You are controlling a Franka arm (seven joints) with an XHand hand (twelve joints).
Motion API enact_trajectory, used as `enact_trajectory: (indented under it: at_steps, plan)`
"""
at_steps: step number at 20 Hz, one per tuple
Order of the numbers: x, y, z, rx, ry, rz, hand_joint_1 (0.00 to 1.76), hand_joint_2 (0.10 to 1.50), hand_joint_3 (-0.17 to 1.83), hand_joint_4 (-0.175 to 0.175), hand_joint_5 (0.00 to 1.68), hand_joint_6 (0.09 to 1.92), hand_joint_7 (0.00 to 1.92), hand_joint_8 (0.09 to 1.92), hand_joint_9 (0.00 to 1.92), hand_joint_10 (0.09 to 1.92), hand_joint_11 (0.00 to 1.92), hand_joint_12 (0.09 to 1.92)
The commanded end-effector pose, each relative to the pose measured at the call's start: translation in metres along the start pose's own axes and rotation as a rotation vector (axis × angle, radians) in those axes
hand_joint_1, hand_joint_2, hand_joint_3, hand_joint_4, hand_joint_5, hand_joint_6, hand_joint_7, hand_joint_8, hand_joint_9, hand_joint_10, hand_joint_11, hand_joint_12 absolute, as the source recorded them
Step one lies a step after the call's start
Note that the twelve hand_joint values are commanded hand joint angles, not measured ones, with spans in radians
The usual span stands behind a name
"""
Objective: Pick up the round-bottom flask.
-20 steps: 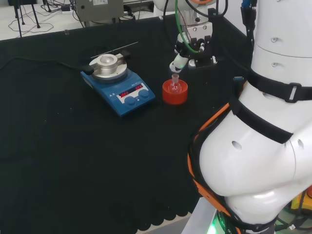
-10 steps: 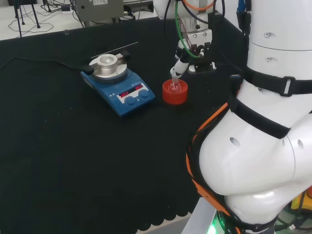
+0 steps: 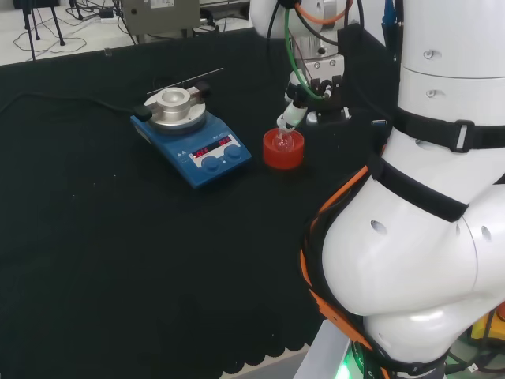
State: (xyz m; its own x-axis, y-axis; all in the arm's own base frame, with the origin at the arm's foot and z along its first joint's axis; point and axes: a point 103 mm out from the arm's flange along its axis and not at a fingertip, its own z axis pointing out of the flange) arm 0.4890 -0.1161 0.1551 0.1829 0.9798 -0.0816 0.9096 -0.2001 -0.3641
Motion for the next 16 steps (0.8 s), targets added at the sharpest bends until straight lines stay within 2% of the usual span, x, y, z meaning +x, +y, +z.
enact_trajectory:
  at_steps: [1,6,10,16]
  plan:
    - [0.005,0.006,0.008,0.012,-0.005,-0.002,0.84,0.63,0.69,-0.049,0.55,0.09,0.14,0.55,0.23,0.68,0.00,1.12]
    - [-0.003,0.010,0.013,0.017,-0.012,0.004,0.85,0.63,0.69,-0.049,0.57,0.09,0.15,0.55,0.23,0.68,0.00,1.12]
    - [0.010,0.009,0.018,0.010,-0.012,0.007,0.85,0.63,0.69,-0.050,0.59,0.09,0.15,0.55,0.24,0.67,0.00,1.14]
    - [0.001,0.011,0.017,0.003,-0.011,0.001,0.86,0.64,0.69,-0.053,0.68,0.13,0.16,0.55,0.26,0.67,0.00,1.17]
